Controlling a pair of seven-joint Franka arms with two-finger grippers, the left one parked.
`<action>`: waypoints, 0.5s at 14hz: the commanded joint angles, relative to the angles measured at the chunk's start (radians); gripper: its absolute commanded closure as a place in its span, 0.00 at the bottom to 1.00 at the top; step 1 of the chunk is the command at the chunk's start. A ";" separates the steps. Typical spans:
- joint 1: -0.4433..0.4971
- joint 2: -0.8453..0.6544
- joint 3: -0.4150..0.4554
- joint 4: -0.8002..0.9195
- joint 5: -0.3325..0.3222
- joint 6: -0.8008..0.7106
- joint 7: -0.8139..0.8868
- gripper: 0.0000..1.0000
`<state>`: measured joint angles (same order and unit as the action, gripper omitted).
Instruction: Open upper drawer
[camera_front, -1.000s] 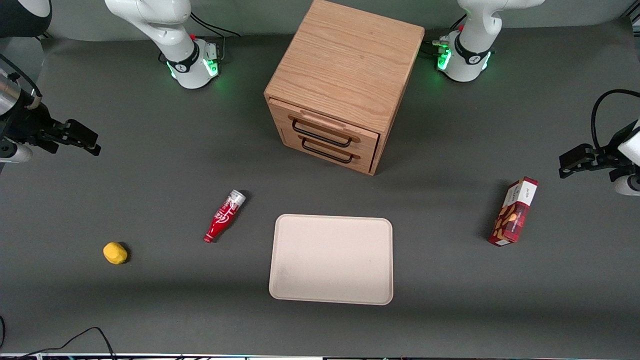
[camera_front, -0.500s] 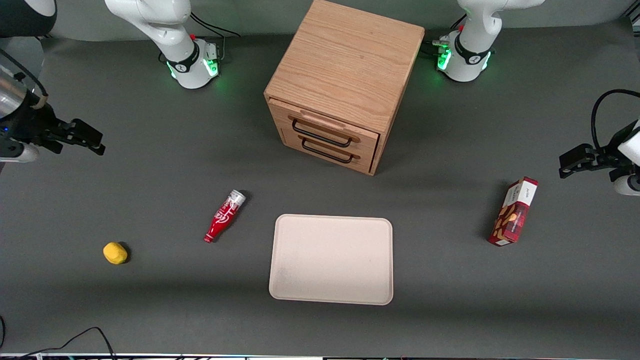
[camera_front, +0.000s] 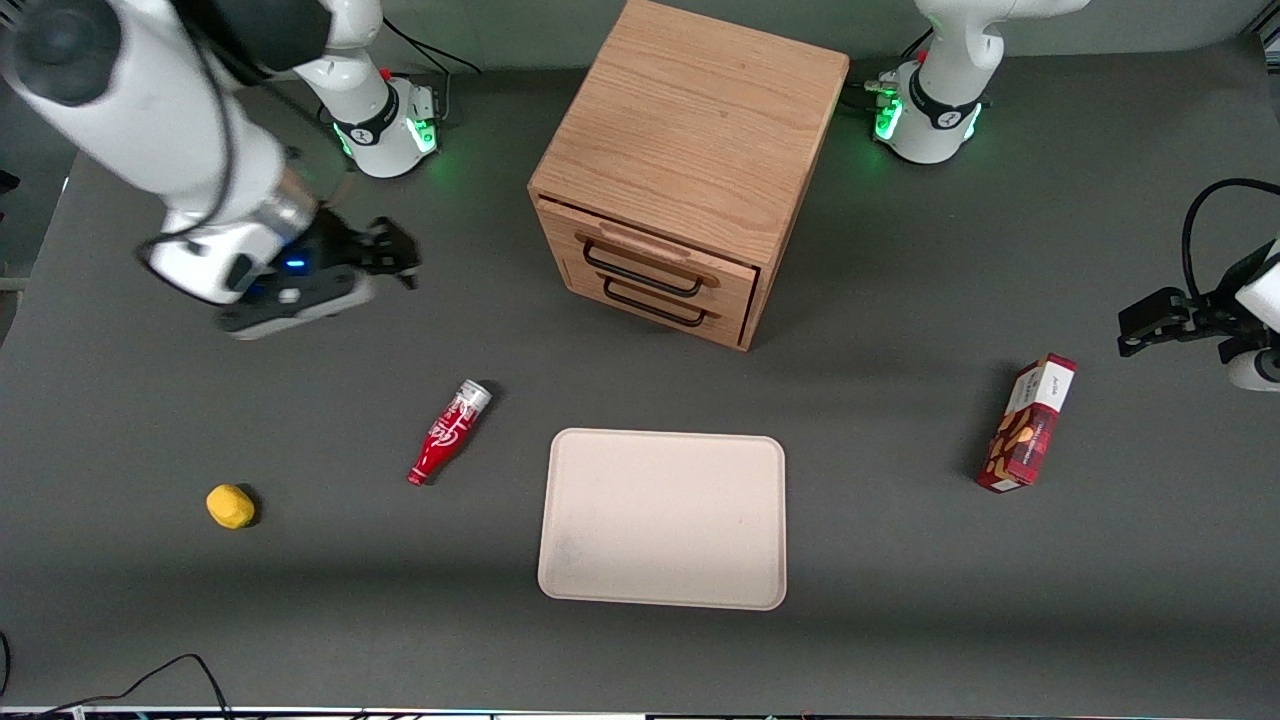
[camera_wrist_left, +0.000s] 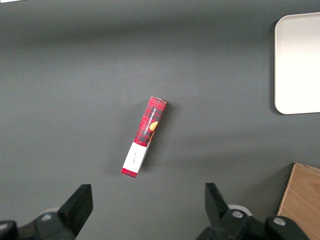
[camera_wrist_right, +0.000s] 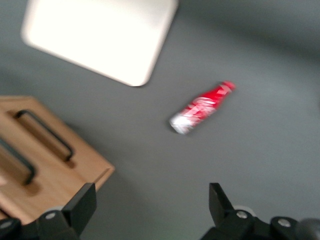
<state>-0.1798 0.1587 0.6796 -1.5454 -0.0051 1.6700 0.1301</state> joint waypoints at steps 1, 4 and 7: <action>-0.003 0.143 0.151 0.068 0.002 0.057 -0.003 0.00; 0.002 0.269 0.233 0.065 -0.007 0.174 -0.154 0.00; 0.072 0.343 0.242 0.068 -0.100 0.197 -0.256 0.00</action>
<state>-0.1523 0.4262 0.9010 -1.5260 -0.0397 1.8667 -0.0738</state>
